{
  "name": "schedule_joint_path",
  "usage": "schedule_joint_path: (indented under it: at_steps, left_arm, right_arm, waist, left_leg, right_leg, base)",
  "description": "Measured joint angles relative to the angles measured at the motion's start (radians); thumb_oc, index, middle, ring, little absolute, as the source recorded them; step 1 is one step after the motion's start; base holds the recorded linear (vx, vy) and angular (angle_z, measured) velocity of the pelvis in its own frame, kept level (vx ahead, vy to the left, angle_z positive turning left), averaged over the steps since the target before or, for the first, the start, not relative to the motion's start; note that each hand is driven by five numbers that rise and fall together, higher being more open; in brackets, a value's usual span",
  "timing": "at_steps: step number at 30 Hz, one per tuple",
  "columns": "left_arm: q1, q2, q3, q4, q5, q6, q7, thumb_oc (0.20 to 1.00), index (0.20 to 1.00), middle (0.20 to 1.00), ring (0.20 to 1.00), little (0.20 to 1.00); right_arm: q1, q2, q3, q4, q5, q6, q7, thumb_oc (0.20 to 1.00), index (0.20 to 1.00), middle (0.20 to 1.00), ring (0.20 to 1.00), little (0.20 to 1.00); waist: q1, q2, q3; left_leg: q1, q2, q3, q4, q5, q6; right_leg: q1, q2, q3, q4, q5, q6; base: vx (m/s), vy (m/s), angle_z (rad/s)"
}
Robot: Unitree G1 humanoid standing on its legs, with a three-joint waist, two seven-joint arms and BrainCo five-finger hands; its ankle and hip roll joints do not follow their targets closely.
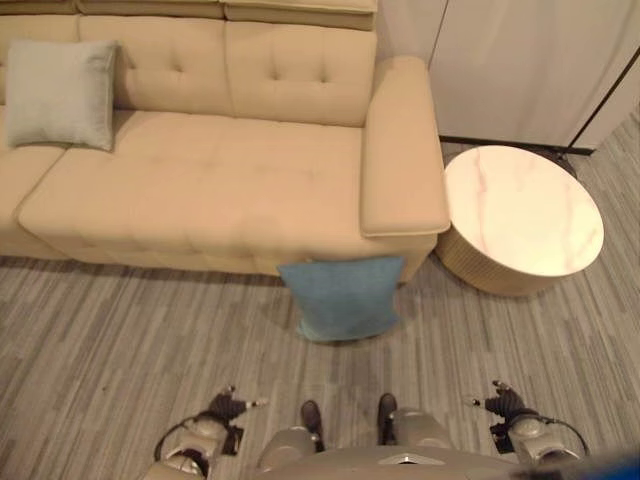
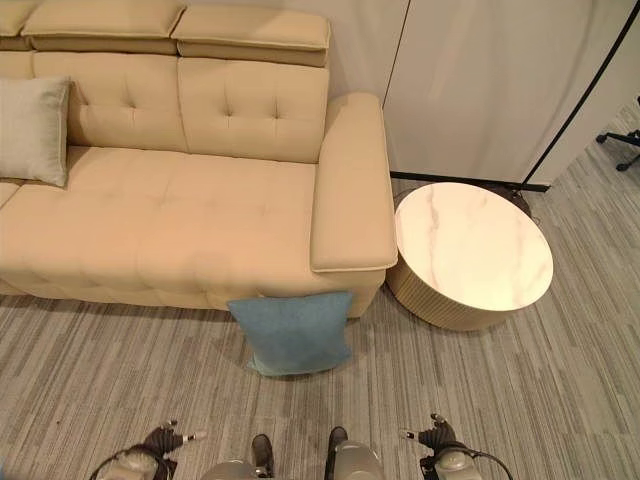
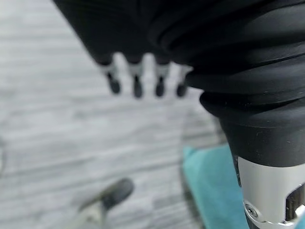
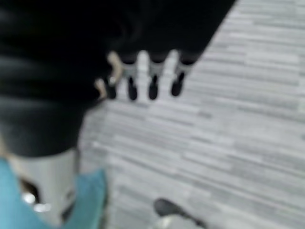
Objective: Pick up all the scattered cushions and arrange them neatly on the sofa.
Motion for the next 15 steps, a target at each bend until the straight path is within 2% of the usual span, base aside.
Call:
schedule_joint_path:
  at_steps: [3,4,6,7,10,12,14,15]
  left_arm:
    - [0.009,0.003,0.003,0.005,0.0,0.0,0.016,1.0,1.0,1.0,1.0,1.0]
    - [0.015,-0.001,0.002,0.005,0.0,0.0,0.016,1.0,1.0,1.0,1.0,1.0]
    - [0.029,-0.005,0.002,0.005,0.0,0.0,0.015,1.0,1.0,1.0,1.0,1.0]
    - [0.037,-0.011,0.002,0.004,0.0,0.0,0.015,1.0,1.0,1.0,1.0,1.0]
    - [0.025,-0.022,0.006,0.004,0.001,-0.002,0.016,1.0,1.0,1.0,1.0,1.0]
    - [0.02,-0.032,0.008,0.004,0.002,-0.011,0.016,1.0,1.0,1.0,1.0,1.0]
    - [0.019,-0.045,0.007,0.004,0.002,-0.013,0.016,1.0,1.0,1.0,1.0,1.0]
    - [0.007,-0.047,0.006,0.003,0.002,-0.013,0.015,1.0,1.0,1.0,1.0,1.0]
  right_arm:
    - [0.002,0.001,0.025,-0.008,-0.001,0.002,-0.001,1.0,1.0,1.0,1.0,1.0]
    - [0.012,0.001,0.025,-0.008,-0.001,0.004,-0.001,1.0,1.0,1.0,1.0,1.0]
    - [0.013,0.0,0.024,-0.016,-0.001,0.003,-0.002,1.0,1.0,1.0,1.0,1.0]
    - [0.016,-0.011,0.022,-0.03,-0.001,0.003,-0.002,1.0,1.0,1.0,1.0,1.0]
    - [0.017,-0.033,0.018,-0.038,-0.001,0.002,-0.001,1.0,1.0,1.0,1.0,1.0]
    - [0.018,-0.041,0.016,-0.037,-0.001,0.002,-0.001,1.0,1.0,1.0,1.0,1.0]
    - [0.02,-0.052,0.015,-0.038,0.0,0.001,-0.001,1.0,1.0,1.0,1.0,1.0]
    - [0.02,-0.053,0.015,-0.037,0.001,0.0,-0.001,1.0,1.0,1.0,1.0,1.0]
  waist:
    - [-0.005,-0.021,0.001]
    - [-0.013,-0.024,0.0]
    - [-0.009,-0.024,0.001]
    - [-0.011,-0.007,0.011]
    - [-0.012,0.025,0.023]
    - [-0.012,0.043,0.022]
    - [-0.016,0.055,0.018]
    - [-0.017,0.047,0.015]
  left_leg:
    - [0.032,-0.017,0.019,-0.038,-0.006,0.005]
    - [0.038,-0.015,0.015,-0.039,0.0,0.004]
    - [0.046,-0.003,0.012,-0.036,0.001,-0.012]
    - [0.051,0.01,-0.013,-0.034,0.001,-0.014]
    - [0.051,0.024,-0.05,-0.019,0.0,-0.016]
    - [0.05,0.036,-0.089,0.017,0.0,-0.018]
    - [0.038,0.047,-0.121,0.041,0.002,-0.037]
    - [0.007,0.05,-0.143,0.086,0.008,-0.077]
  right_leg:
    - [-0.016,-0.003,-0.01,-0.123,0.03,0.021]
    - [-0.002,0.001,-0.02,-0.164,0.087,0.015]
    - [0.031,0.019,-0.039,-0.224,0.145,-0.034]
    - [0.068,0.037,-0.044,-0.259,0.161,-0.057]
    - [0.098,0.049,-0.059,-0.284,0.162,-0.072]
    - [0.131,0.053,-0.073,-0.286,0.136,-0.071]
    - [0.151,0.059,-0.093,-0.285,0.111,-0.067]
    - [0.158,0.061,-0.093,-0.29,0.098,-0.074]
  base:
    - [0.17,-0.045,-0.16]
    - [0.1,-0.048,0.11]
    - [0.13,-0.087,-0.03]
    - [0.16,-0.131,0.05]
    - [0.15,-0.146,0.19]
    - [0.13,-0.199,0.32]
    - [0.05,-0.16,0.48]
    - [0.0,-0.173,0.68]
